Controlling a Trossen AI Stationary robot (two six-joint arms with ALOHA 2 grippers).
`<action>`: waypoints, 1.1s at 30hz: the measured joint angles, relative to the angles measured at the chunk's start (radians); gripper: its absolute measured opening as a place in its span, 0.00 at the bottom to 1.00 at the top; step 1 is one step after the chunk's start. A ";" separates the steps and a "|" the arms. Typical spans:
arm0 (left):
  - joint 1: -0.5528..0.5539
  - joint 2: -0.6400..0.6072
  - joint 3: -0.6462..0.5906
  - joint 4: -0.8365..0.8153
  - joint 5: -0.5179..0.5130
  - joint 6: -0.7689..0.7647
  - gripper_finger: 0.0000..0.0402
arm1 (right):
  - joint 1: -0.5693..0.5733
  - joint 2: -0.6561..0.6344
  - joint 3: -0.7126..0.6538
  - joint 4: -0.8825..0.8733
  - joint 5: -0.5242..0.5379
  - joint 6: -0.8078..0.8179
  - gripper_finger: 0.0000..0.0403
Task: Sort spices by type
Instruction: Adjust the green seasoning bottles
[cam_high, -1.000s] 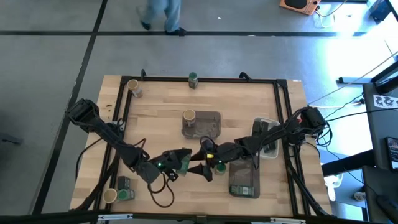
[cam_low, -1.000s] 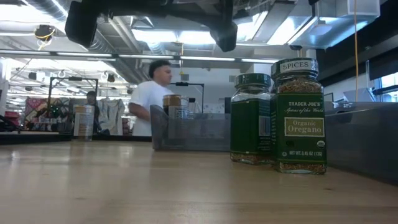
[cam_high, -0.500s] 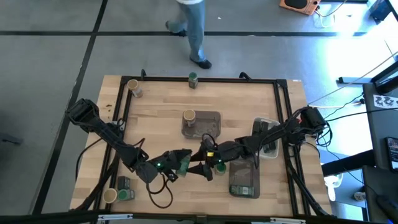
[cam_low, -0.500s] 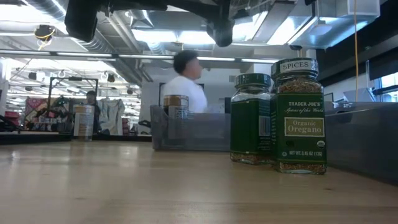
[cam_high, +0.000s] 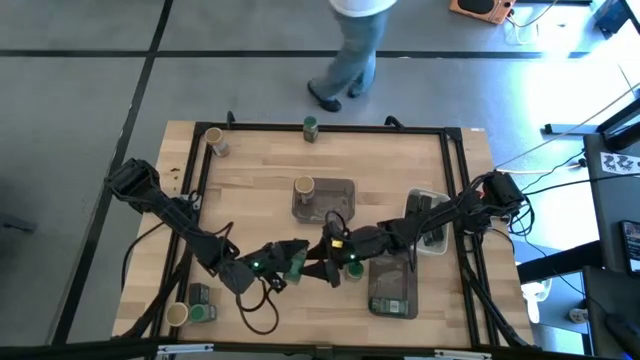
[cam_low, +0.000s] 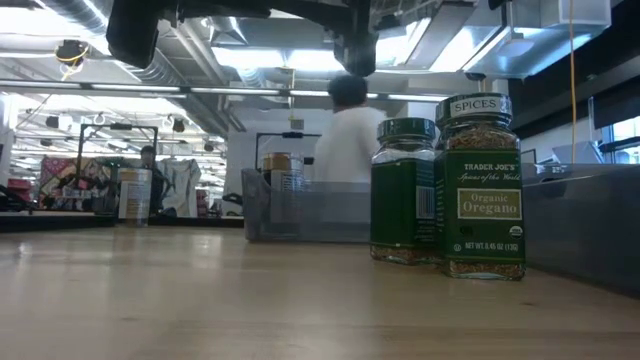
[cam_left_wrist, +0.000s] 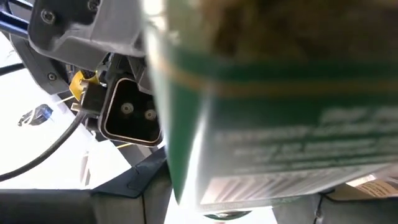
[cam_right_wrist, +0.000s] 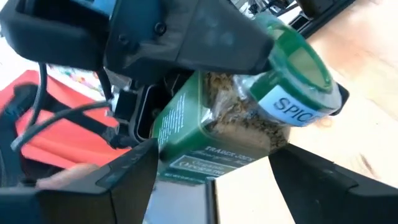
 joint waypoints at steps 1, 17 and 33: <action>0.000 0.000 0.000 0.001 0.000 -0.001 0.53 | 0.000 0.000 0.001 0.004 0.002 0.018 0.75; 0.033 0.001 0.000 0.008 -0.001 -0.020 0.53 | -0.001 0.007 0.004 0.026 0.107 0.220 0.75; 0.026 -0.001 -0.001 0.037 0.000 0.004 0.57 | 0.000 0.029 0.002 0.087 0.052 0.186 0.59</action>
